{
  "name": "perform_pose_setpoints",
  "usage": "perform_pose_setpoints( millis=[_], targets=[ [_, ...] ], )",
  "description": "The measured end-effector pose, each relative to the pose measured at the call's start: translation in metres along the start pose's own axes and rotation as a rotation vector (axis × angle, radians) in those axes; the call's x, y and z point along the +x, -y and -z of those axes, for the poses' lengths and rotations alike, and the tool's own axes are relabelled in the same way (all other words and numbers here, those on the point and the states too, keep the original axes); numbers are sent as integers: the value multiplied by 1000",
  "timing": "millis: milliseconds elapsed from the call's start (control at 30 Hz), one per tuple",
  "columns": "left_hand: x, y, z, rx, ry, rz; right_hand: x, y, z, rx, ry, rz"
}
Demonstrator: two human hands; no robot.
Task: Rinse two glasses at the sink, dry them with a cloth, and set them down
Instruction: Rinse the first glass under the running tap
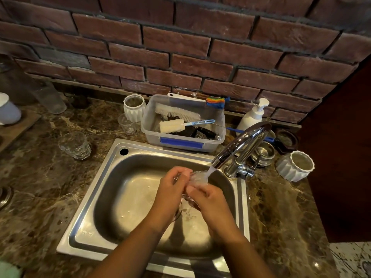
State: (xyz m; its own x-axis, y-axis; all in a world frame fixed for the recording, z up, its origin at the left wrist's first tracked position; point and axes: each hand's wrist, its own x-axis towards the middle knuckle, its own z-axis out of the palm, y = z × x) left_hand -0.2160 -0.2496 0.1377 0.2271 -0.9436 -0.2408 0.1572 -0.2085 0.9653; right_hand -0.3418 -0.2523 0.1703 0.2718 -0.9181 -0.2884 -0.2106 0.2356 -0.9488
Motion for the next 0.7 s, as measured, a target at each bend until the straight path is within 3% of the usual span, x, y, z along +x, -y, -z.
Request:
perform_pose_setpoints(
  millis=[67,200,267,333,400,467,533,600,700],
  targets=[
    [-1,-1,-2,-54,23,2,1,4,-2,27,-11,3],
    [7,-22,3,-178,123,453,0,4,6,-275,50,189],
    [10,-33,4,-166,135,593,1,2,11,-364,83,250],
    [8,-34,-3,-98,45,488,-1,1,11,-338,70,249],
    [5,-28,-9,12,-66,175,1,2,7,-146,-19,131],
    [3,-21,-11,105,-74,-75,3,4,2,136,-81,-41],
    [5,-19,-11,105,-47,-96,3,7,1,186,-88,-39],
    [8,-22,-12,55,-60,40,1,9,5,-12,-67,107],
    [13,-31,-9,-139,26,490,0,7,14,-422,-17,327]
  ],
)
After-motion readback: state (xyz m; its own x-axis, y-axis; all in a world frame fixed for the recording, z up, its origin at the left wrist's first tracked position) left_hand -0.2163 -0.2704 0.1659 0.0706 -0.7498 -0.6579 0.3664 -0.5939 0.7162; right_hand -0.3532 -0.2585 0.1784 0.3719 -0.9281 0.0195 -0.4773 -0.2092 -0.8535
